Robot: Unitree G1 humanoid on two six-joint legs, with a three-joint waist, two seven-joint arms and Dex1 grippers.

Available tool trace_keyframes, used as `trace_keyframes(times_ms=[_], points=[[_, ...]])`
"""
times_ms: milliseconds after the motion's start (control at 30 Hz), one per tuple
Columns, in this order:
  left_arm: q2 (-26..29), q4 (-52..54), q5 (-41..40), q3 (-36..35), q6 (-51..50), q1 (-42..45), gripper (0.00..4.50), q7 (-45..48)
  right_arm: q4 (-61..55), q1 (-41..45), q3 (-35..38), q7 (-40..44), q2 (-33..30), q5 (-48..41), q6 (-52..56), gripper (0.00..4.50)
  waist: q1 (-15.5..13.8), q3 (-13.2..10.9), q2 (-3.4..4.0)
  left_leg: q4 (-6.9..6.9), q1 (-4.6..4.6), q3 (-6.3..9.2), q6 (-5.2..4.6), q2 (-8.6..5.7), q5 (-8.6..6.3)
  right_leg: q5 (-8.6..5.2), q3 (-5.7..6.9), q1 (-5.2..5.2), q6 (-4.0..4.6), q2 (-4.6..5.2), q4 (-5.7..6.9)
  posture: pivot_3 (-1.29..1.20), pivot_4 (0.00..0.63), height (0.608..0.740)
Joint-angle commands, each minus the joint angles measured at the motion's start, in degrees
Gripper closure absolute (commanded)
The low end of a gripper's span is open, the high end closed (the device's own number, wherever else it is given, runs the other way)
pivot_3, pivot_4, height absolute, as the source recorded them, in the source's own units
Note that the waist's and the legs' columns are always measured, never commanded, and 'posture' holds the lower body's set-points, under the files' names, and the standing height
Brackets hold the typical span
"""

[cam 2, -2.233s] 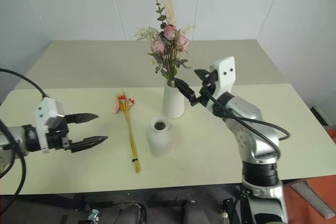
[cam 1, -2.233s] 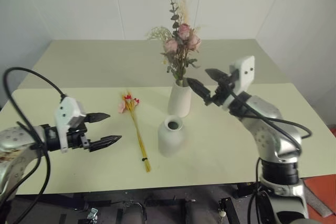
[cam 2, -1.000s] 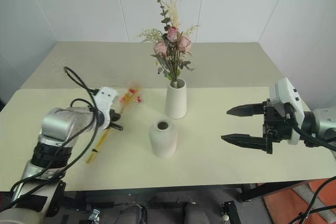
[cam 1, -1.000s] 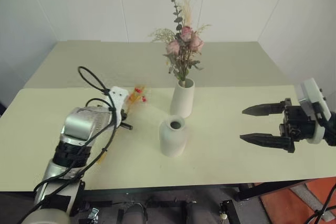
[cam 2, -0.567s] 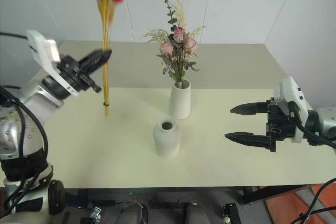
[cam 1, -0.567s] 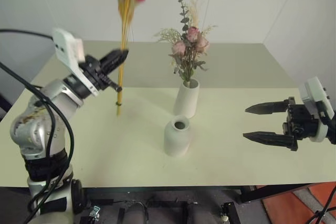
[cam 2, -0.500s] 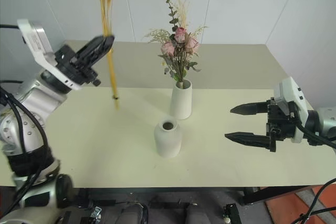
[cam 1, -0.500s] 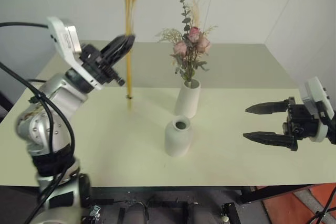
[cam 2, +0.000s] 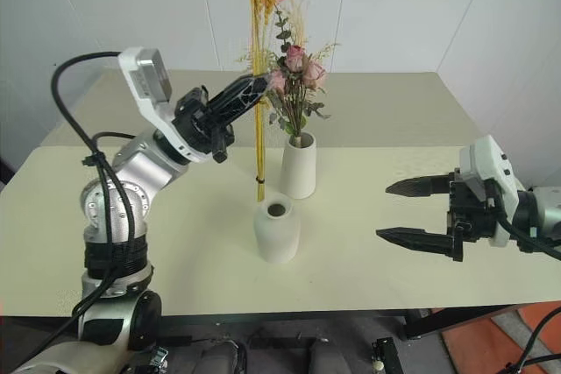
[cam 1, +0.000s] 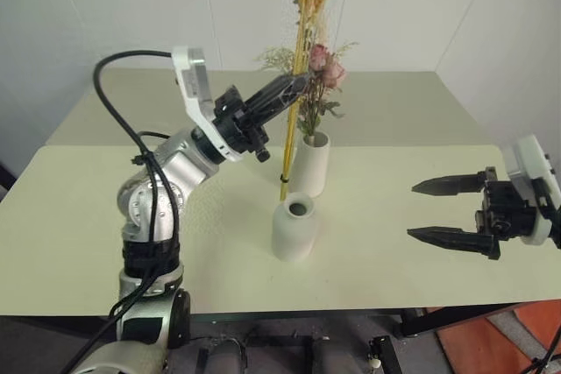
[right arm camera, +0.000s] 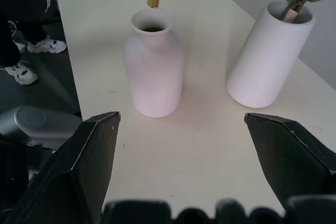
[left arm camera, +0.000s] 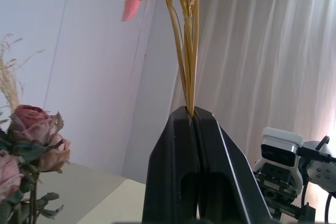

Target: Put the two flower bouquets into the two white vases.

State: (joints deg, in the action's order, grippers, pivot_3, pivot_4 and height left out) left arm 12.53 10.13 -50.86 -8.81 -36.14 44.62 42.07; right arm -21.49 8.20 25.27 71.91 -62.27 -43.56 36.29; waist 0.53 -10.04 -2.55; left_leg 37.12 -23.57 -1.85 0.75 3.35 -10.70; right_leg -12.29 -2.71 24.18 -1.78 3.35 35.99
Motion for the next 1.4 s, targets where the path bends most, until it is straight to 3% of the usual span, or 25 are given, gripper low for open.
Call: trace_keyframes(times_ms=[33,167,500,867,1333,1400], points=[[-1.02,-1.40,0.96,1.46,2.77,2.31,4.49,1.57,-1.77,-0.22,3.13,-0.99,-0.18,-1.34,0.14,0.00,0.07,0.00,0.00,0.00,0.00,0.00,0.00,0.00,0.00,0.00,0.00,0.00,0.00,0.00,0.00,0.00,0.150,0.740],[-1.30,-2.50,0.90,2.35,3.19,3.14,4.49,3.28,-2.81,-0.86,3.54,-2.22,-0.05,-1.98,0.62,0.00,0.14,0.00,0.00,0.00,0.01,0.01,0.00,0.00,0.00,-0.01,0.00,0.00,-0.01,0.00,0.01,0.00,0.150,0.740],[5.83,-3.88,-0.17,0.25,1.71,5.40,4.49,8.29,-3.26,-0.60,2.23,-3.94,0.23,-2.87,0.41,0.00,0.20,0.00,0.00,-0.01,0.01,0.02,0.00,0.00,0.00,-0.01,0.00,0.01,-0.02,0.00,0.01,0.00,0.150,0.740],[-0.46,-3.83,-0.29,1.51,2.87,6.77,4.49,6.70,-3.58,0.03,1.19,-4.90,0.42,-3.04,0.17,0.00,0.03,0.00,0.00,0.00,-0.06,0.04,0.00,0.00,0.00,-0.01,0.02,0.02,-0.03,0.00,-0.02,0.00,0.150,0.740],[-0.70,-2.09,2.47,7.65,1.14,-0.99,4.49,7.66,-4.43,-0.86,2.53,-5.44,0.32,-3.93,0.72,0.00,0.16,0.00,0.00,0.01,-0.05,0.05,0.00,-0.01,0.00,-0.01,0.01,0.01,-0.03,0.00,-0.02,0.00,0.150,0.740],[0.40,-1.41,2.12,8.03,-0.10,-1.85,4.05,7.86,-4.28,-0.71,2.44,-5.49,0.21,-3.90,0.71,0.00,0.21,0.00,0.00,0.01,-0.05,0.06,0.00,-0.01,0.00,-0.01,0.02,0.02,-0.03,0.00,-0.02,0.00,0.150,0.740]])
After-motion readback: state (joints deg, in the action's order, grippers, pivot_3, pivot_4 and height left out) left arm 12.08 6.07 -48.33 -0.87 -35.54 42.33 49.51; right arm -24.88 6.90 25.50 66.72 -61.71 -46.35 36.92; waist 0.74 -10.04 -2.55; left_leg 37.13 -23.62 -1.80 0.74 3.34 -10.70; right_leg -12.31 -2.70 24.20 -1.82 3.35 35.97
